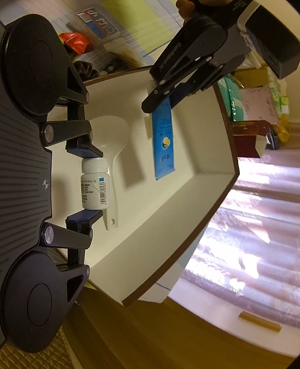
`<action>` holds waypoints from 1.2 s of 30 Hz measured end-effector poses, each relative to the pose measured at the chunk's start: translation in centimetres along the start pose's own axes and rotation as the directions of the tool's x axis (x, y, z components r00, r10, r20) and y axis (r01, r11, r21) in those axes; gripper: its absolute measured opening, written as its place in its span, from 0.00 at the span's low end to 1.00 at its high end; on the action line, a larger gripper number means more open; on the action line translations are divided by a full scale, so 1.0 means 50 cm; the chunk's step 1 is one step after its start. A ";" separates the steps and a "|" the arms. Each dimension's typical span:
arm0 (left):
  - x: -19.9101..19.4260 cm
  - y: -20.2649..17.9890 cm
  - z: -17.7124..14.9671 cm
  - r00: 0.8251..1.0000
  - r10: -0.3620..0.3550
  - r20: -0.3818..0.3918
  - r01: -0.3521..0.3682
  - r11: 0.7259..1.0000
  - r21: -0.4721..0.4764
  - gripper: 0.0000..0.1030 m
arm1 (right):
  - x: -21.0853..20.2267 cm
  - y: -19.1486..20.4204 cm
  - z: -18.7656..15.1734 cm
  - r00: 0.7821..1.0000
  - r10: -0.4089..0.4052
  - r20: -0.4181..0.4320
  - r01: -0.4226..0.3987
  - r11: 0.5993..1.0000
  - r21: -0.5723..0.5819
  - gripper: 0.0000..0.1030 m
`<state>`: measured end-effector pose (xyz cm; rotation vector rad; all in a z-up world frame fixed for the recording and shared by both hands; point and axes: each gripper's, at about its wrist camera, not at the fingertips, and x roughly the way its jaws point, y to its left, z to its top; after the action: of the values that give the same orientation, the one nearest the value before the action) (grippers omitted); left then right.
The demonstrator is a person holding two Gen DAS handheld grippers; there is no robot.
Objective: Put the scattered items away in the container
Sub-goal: 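Lower the blue tube into the box and open the left tool, then lower the pill bottle into the box and open the right tool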
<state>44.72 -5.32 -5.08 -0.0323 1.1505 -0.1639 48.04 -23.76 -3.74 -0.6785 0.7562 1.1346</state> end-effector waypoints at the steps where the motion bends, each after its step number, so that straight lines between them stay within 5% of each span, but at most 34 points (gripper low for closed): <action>1: 0.006 -0.001 -0.002 1.000 0.005 -0.009 -0.005 1.000 -0.001 0.24 | 0.003 0.000 0.001 1.000 0.004 -0.005 -0.004 1.000 -0.007 0.48; 20: -0.019 0.013 -0.011 0.998 0.059 0.012 -0.059 0.998 0.019 0.25 | 0.034 0.019 0.008 0.987 0.053 -0.154 -0.076 0.987 -0.144 0.48; 25: -0.040 0.018 -0.014 0.997 0.074 0.026 -0.075 0.997 0.022 0.39 | 0.052 0.016 0.021 0.971 0.061 -0.229 -0.103 0.979 -0.174 0.49; 26: -0.043 0.019 -0.015 0.997 0.074 0.027 -0.075 0.997 0.022 0.41 | 0.057 0.013 0.024 0.965 0.074 -0.252 -0.120 0.978 -0.171 0.58; 27: -0.047 0.019 -0.015 0.997 0.075 0.027 -0.076 0.997 0.023 0.44 | 0.057 0.012 0.028 0.966 0.067 -0.250 -0.113 0.978 -0.175 0.85; 28: -0.050 0.019 -0.016 0.997 0.076 0.028 -0.077 0.997 0.026 0.47 | 0.054 0.012 0.030 0.969 0.056 -0.240 -0.101 0.978 -0.181 0.96; 32: -0.064 0.017 -0.022 0.997 0.076 0.033 -0.077 0.996 0.034 0.54 | 0.042 0.015 0.042 0.968 0.078 -0.240 -0.127 0.972 -0.197 0.98; 36: -0.072 0.014 -0.023 0.996 0.091 0.022 -0.092 0.995 0.036 0.73 | 0.045 0.024 0.043 0.961 0.063 -0.268 -0.123 0.969 -0.213 0.98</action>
<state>42.32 -4.03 -2.39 0.0508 1.1260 -0.1031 47.83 -20.53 -4.43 -1.0082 0.8947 1.2457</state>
